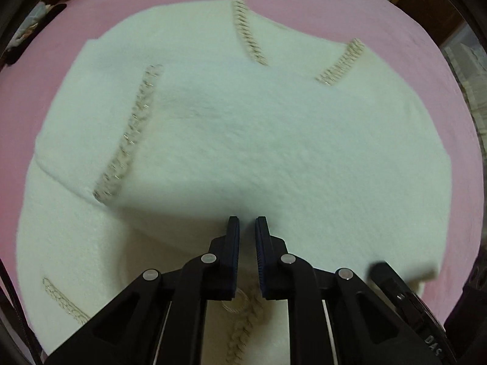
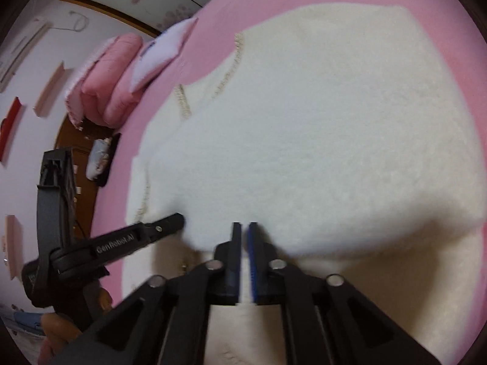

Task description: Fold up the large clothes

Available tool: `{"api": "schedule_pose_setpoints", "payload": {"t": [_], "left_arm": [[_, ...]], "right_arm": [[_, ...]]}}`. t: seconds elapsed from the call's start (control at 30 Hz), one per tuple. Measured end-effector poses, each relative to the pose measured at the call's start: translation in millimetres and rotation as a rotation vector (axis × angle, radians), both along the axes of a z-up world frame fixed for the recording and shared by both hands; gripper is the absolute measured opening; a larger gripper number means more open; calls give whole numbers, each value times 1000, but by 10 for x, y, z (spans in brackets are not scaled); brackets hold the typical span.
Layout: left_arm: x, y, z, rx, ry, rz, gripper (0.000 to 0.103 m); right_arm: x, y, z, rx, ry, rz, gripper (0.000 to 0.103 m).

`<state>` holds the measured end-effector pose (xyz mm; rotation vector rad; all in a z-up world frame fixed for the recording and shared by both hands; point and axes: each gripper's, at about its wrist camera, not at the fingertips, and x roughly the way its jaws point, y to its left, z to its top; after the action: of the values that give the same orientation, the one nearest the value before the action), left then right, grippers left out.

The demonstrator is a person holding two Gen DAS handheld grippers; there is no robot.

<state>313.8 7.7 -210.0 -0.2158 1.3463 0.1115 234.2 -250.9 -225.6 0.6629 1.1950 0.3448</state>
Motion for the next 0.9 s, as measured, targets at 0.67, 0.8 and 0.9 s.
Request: {"api": "schedule_pose_setpoints", "payload": {"t": [0.67,0.8,0.9], "left_arm": [[197,-143,104,74,-35,-26,9],[360,-232,59,123,-45,-51,10],[519,-159,45,97,-46,-24,10]], "right_arm": [[123,-11,137,-159,-135,-22,1],[289,224,-16,-77,-109,-23,1],[499,114,-27,-93,-129,-43,0]]}}
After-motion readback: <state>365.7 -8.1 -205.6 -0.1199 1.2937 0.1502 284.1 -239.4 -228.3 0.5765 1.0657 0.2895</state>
